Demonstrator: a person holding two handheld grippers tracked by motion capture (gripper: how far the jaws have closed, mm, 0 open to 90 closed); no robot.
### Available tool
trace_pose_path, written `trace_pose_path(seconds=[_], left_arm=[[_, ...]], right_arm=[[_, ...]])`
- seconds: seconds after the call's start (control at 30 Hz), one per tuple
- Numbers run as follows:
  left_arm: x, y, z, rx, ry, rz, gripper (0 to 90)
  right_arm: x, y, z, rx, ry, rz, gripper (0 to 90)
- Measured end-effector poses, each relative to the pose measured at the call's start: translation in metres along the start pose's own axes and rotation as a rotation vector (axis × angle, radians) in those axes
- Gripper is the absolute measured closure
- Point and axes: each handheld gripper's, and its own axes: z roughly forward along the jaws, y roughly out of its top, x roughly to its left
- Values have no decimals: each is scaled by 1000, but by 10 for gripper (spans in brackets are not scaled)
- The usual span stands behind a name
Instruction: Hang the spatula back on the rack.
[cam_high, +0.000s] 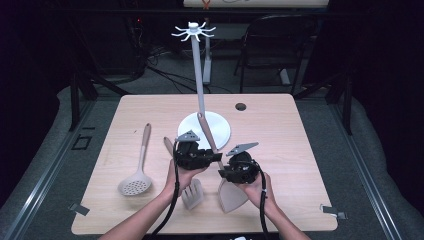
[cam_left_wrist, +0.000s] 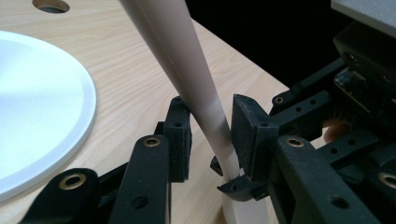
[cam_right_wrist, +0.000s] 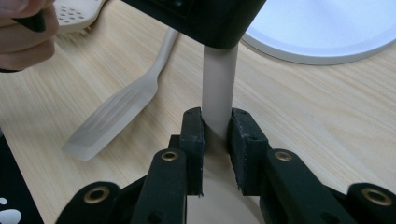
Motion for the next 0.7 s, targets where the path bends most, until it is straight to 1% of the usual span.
trace_pose_path(seconds=[0.03,0.07,0.13,0.17,0.2,0.27,0.3,0.33,0.4,0.43,0.47,0.5,0.53,0.57,0.6,0.63,0.67,0.7], left_arm=[[0,0,0,0,0,0,694],[0,0,-1,-16,-13,-9,703],[0,0,-2,-23,-21,-15,709],[-1,2,-3,-31,-39,-25,726],[-2,3,-4,-34,-47,-25,731],[-1,4,-6,-44,-72,-44,746],[-1,5,-7,-53,-84,-60,754],[0,6,-8,-58,-96,-68,763],[1,7,-11,-71,-104,-75,774],[1,8,-12,-71,-103,-67,775],[1,8,-12,-71,-103,-67,776],[1,9,-13,-72,-103,-63,776],[0,10,-14,-72,-104,-60,779],[0,11,-14,-74,-102,-54,778],[-2,12,-15,-68,-99,-40,779],[-2,12,-15,-68,-99,-40,779],[-4,13,-16,-67,-97,-25,779],[-5,14,-16,-61,-97,-18,778]], right_arm=[[0,0,0,0,0,0,764],[0,0,-1,-5,-1,1,760],[0,0,-2,-8,6,3,758],[1,0,-4,-18,10,8,738],[1,0,-6,-25,13,10,721],[1,0,-10,-26,19,8,680],[1,-1,-12,-43,27,13,660],[1,-1,-15,-40,30,8,633],[0,-3,-20,-63,34,10,576],[-1,-4,-23,-66,34,10,549],[-1,-4,-23,-66,34,10,549],[-3,-5,-26,-67,31,9,514],[-7,-8,-31,-76,21,14,466],[-10,-9,-33,-78,19,21,446],[-12,-11,-36,-76,11,33,420],[-12,-11,-36,-76,11,33,420],[-18,-15,-40,-75,-1,42,379],[-19,-17,-41,-72,-6,47,354]])
